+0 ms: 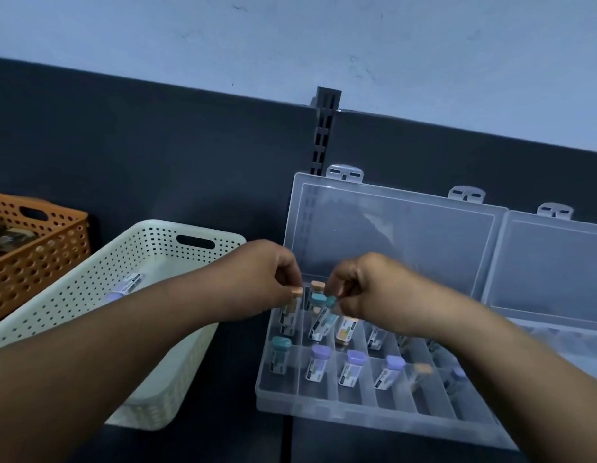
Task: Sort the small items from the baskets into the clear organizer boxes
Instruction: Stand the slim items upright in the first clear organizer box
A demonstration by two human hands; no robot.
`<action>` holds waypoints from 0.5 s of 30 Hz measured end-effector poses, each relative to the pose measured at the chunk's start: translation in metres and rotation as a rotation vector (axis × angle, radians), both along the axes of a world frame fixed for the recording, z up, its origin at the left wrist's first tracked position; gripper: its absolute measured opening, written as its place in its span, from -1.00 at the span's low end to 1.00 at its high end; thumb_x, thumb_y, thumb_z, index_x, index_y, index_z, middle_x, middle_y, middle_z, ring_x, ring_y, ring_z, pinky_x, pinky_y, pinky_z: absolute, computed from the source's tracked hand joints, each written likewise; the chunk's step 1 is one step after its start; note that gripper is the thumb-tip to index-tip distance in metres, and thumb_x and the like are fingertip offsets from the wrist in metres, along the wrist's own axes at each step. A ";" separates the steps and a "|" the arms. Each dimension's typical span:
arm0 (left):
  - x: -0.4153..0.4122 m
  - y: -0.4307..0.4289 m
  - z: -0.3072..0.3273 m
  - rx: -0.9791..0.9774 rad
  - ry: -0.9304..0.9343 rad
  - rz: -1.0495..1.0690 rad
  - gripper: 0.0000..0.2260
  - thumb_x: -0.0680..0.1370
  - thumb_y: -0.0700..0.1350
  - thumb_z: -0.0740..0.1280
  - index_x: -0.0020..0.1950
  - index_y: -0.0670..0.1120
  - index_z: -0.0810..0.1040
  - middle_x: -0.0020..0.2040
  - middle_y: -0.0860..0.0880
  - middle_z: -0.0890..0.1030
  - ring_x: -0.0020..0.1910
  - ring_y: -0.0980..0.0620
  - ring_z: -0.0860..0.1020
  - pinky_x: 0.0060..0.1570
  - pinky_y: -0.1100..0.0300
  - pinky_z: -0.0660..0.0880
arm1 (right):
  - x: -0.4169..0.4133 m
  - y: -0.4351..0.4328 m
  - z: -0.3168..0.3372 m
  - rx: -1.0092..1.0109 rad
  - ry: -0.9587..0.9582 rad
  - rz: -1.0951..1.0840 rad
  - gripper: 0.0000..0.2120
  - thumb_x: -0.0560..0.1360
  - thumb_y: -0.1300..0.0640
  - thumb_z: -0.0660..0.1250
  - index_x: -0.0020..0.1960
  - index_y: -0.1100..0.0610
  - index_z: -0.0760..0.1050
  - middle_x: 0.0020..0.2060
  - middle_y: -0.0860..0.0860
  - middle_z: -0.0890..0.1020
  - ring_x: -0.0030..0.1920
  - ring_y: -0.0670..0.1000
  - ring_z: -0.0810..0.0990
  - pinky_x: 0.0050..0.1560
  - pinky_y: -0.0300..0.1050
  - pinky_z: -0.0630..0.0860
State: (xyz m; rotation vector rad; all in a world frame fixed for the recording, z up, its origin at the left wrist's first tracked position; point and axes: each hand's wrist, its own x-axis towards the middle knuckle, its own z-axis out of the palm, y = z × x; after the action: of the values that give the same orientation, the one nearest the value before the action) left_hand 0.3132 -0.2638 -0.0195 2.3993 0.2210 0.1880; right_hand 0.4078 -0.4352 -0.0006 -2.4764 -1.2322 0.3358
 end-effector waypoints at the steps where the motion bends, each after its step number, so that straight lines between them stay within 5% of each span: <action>1: 0.000 0.000 -0.003 0.004 0.013 -0.014 -0.98 0.46 -0.09 0.45 -0.15 0.03 0.64 -0.25 0.08 0.65 -0.26 0.18 0.60 -0.25 0.28 0.53 | -0.001 0.000 -0.001 -0.022 0.001 0.003 -0.86 0.45 0.15 0.44 -0.02 -0.02 0.60 -0.23 -0.14 0.62 -0.18 -0.16 0.59 -0.08 -0.21 0.56; 10: -0.001 0.000 -0.019 0.039 0.104 -0.081 -0.95 0.48 -0.11 0.43 -0.09 0.03 0.67 -0.19 0.12 0.67 -0.19 0.24 0.62 -0.09 0.26 0.58 | -0.009 0.005 -0.014 -0.160 0.019 0.047 -0.78 0.48 0.23 0.34 0.08 0.02 0.61 -0.06 -0.09 0.66 -0.05 -0.06 0.63 0.01 -0.11 0.58; 15: -0.001 -0.002 -0.023 0.071 0.136 -0.092 -0.91 0.49 -0.14 0.41 -0.03 -0.02 0.68 -0.18 0.12 0.65 -0.23 0.26 0.57 -0.20 0.44 0.47 | -0.009 0.010 -0.018 -0.202 0.035 0.059 -0.75 0.48 0.25 0.31 0.08 -0.01 0.61 -0.05 -0.09 0.66 -0.04 -0.05 0.62 0.02 -0.12 0.58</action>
State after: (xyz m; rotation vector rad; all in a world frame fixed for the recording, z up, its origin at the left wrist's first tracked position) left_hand 0.3124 -0.2653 -0.0426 2.4894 0.1689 -0.0099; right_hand 0.3984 -0.4253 -0.0186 -2.5924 -1.3171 0.5411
